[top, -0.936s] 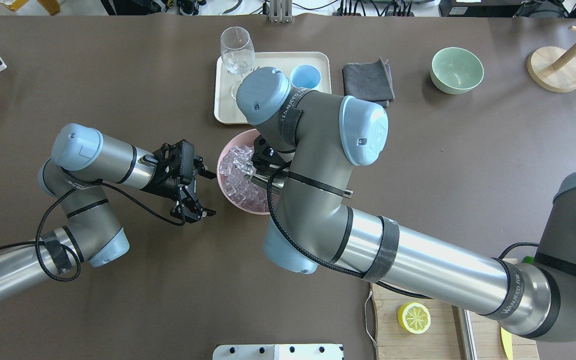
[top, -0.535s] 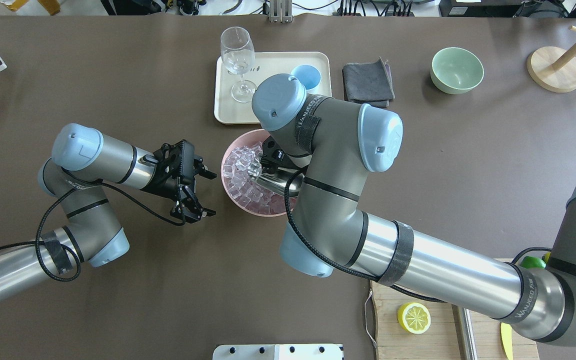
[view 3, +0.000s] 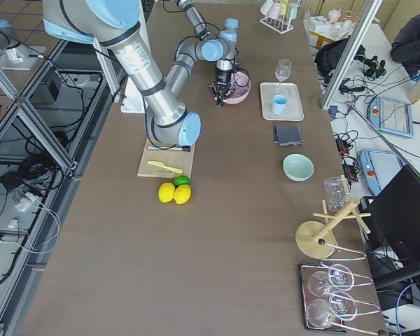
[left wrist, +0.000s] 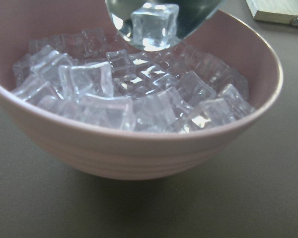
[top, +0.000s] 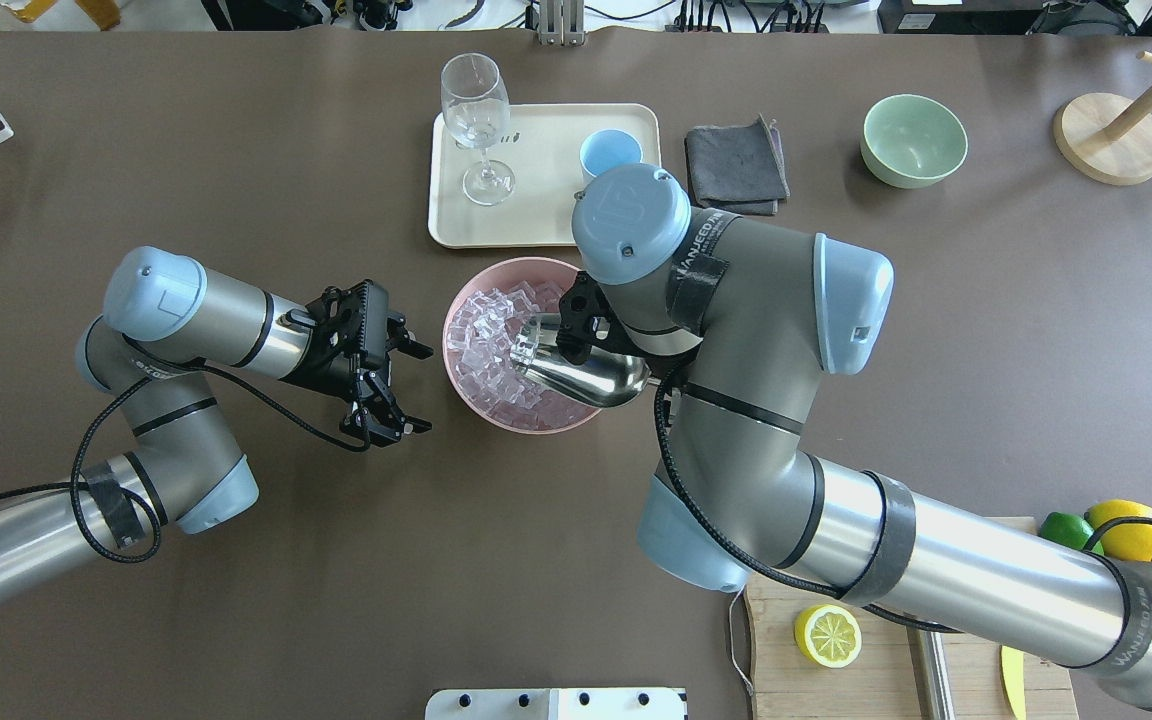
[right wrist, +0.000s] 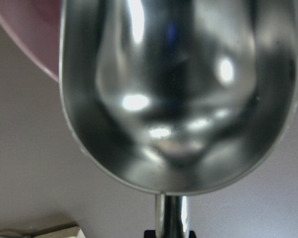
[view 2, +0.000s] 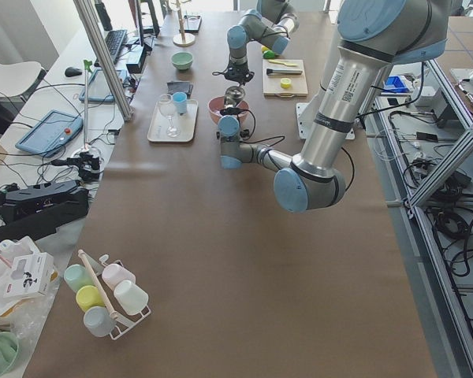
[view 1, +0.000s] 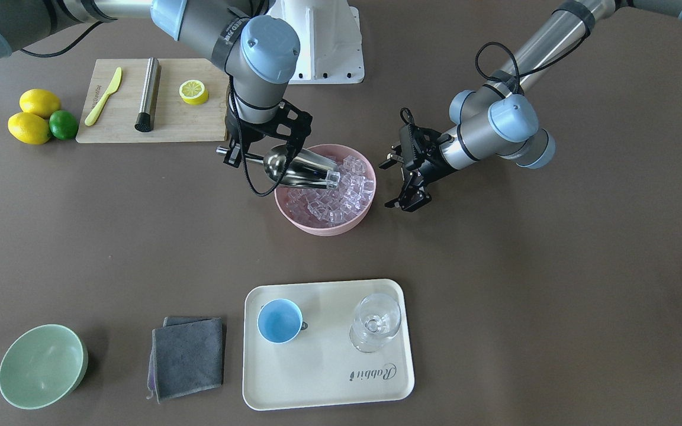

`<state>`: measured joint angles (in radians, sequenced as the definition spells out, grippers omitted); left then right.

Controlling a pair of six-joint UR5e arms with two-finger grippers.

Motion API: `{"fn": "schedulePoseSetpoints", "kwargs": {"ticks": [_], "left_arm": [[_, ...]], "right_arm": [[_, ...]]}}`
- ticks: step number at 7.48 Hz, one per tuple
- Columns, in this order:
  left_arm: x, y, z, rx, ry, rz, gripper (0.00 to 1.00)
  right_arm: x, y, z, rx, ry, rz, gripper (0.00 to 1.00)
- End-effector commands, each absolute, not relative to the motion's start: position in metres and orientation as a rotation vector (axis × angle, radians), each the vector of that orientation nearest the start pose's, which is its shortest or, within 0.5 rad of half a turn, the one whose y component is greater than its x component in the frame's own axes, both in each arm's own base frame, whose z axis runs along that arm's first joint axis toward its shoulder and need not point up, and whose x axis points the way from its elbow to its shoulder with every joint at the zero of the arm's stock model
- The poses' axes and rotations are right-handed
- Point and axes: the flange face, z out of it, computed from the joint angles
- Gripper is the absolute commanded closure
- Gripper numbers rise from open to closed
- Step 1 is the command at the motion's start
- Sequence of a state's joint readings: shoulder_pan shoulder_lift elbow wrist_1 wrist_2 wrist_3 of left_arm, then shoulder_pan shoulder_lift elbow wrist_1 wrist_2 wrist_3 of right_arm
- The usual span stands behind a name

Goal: Put ice in cup with scoop
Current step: 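Lift the scoop out of the bowl with the right gripper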

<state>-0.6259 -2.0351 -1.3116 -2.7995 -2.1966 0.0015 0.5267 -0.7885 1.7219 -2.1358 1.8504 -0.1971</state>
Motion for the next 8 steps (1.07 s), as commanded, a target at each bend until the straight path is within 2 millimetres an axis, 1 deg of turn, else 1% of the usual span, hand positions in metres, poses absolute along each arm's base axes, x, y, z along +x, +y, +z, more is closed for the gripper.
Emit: {"fn": "schedulePoseSetpoints", "kwargs": {"ticks": [1,2,4,5,6,7,8], "left_arm": [[0.497,-0.452,0.375,1.071,1.164,1.202,0.02],[0.497,-0.452,0.375,1.071,1.164,1.202,0.02],[0.496,-0.451,0.375,1.066,1.171,1.208,0.02],[0.494,-0.453,0.375,1.064,1.176,1.212,0.02],[0.489,-0.456,0.373,1.065,1.177,1.211,0.02],[0.478,-0.466,0.371,1.034,1.179,1.214,0.02],[0.463,-0.470,0.369,1.007,1.172,1.207,0.02]], "right_arm": [[-0.495,-0.409,0.212,0.333,-0.482,-1.285,1.00],[-0.485,-0.403,0.208,0.377,-0.504,-1.286,1.00],[-0.455,-0.384,0.192,0.487,-0.580,-1.287,1.00],[-0.436,-0.394,0.188,0.534,-0.637,-1.244,1.00],[-0.417,-0.410,0.193,0.528,-0.715,-1.161,1.00],[-0.399,-0.424,0.198,0.502,-0.746,-1.110,1.00],[-0.378,-0.442,0.219,0.430,-0.767,-1.026,1.00]]}}
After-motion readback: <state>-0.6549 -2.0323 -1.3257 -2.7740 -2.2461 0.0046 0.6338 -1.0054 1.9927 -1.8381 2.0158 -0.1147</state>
